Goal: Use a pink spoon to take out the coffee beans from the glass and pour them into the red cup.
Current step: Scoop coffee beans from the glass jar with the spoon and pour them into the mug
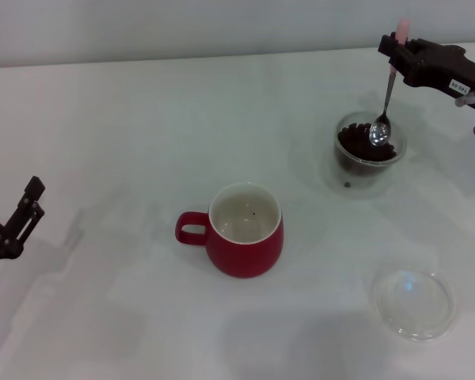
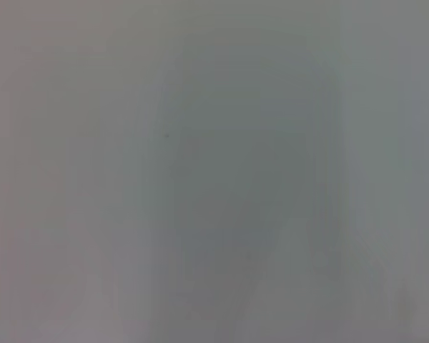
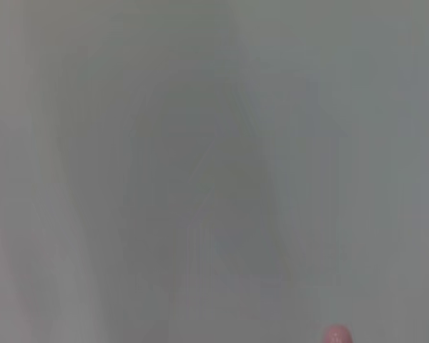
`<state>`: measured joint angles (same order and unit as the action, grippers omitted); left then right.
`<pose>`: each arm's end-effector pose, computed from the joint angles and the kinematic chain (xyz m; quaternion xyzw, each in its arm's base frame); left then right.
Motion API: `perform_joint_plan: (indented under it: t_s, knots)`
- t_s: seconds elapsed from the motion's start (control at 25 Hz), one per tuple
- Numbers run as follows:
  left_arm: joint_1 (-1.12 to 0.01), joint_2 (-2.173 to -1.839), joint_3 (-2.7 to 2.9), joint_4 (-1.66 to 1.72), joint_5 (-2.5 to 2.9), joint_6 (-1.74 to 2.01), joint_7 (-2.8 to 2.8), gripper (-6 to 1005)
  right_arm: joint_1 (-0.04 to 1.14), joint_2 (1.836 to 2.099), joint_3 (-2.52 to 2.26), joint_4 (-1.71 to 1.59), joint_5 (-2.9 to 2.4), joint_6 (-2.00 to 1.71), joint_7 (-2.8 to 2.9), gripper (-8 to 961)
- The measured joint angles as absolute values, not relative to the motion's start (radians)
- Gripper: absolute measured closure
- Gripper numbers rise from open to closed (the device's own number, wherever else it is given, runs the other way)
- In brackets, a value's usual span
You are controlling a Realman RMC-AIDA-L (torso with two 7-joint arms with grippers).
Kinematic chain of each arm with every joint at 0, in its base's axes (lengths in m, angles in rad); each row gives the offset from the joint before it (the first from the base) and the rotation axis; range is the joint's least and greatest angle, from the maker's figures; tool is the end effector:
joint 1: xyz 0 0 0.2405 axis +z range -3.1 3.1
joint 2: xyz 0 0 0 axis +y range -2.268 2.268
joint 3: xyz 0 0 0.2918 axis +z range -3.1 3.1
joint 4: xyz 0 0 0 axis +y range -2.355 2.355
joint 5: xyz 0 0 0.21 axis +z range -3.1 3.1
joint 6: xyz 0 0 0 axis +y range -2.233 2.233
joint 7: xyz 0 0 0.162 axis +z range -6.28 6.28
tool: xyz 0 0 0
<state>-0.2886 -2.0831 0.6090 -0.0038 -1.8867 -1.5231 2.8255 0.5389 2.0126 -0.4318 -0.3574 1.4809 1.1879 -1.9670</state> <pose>-0.3597 0.2679 -0.0507 -0.7787 -0.1772 -0.3475 0.4914 0.3437 0.4038 0.0161 -0.7915 0.3282 0.3346 0.3923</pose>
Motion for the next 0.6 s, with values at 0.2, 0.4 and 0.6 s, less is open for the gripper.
perform_joint_plan:
  t_s: [0.2,0.4,0.6]
  knots:
    - [-0.295,-2.083,0.609,0.007,-1.889,-1.51,2.826,299,0.541,2.013,-0.429,-0.344,1.488,1.17,-1.96,811]
    - [-0.301,-2.083,0.609,0.008,-1.89,-1.508,2.826,299,0.537,2.013,-0.43,-0.326,1.508,1.165,-1.945,811]
    - [-0.313,-2.083,0.609,0.009,-1.89,-1.496,2.826,299,0.536,2.013,-0.429,-0.314,1.51,1.14,-1.909,810]
